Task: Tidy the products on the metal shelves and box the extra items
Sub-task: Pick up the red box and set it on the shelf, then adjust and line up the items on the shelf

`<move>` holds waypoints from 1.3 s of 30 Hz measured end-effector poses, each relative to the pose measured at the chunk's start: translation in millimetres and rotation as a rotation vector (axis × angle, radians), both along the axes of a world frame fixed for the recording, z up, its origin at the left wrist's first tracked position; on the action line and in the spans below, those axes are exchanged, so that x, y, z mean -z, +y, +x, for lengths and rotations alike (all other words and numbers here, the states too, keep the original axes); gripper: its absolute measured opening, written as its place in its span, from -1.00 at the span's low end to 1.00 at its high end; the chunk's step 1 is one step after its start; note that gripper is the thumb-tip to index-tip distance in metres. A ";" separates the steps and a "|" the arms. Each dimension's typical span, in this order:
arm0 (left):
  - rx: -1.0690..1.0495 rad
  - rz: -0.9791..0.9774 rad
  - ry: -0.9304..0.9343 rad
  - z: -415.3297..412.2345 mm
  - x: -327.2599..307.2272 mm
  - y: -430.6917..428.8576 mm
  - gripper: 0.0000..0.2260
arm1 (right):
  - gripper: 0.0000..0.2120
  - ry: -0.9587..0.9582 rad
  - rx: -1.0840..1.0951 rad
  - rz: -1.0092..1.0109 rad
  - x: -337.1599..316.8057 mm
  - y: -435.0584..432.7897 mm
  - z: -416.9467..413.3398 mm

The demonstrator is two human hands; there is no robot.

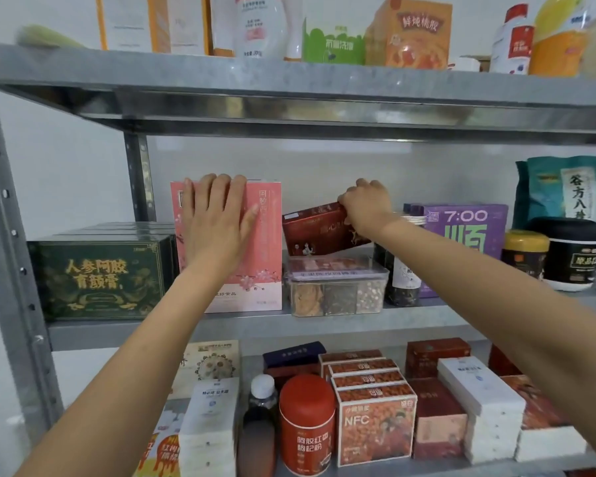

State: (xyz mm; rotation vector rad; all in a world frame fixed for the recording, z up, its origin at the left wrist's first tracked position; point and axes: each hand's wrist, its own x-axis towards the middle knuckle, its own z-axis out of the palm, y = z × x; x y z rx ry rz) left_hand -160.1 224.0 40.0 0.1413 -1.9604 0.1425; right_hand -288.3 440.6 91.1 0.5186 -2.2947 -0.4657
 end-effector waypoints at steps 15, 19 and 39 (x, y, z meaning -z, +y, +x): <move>0.059 -0.014 0.140 -18.4 10.0 -3.9 -0.62 | -0.58 -0.296 0.015 0.012 18.6 -14.4 -26.4; 0.066 -0.003 0.131 -17.6 11.6 -2.2 -0.56 | -0.59 -0.203 -0.119 -0.064 3.3 -2.1 -14.7; 0.060 -0.377 -0.382 -18.6 86.6 102.0 -0.44 | -0.53 0.233 -0.228 -0.570 72.7 115.6 40.3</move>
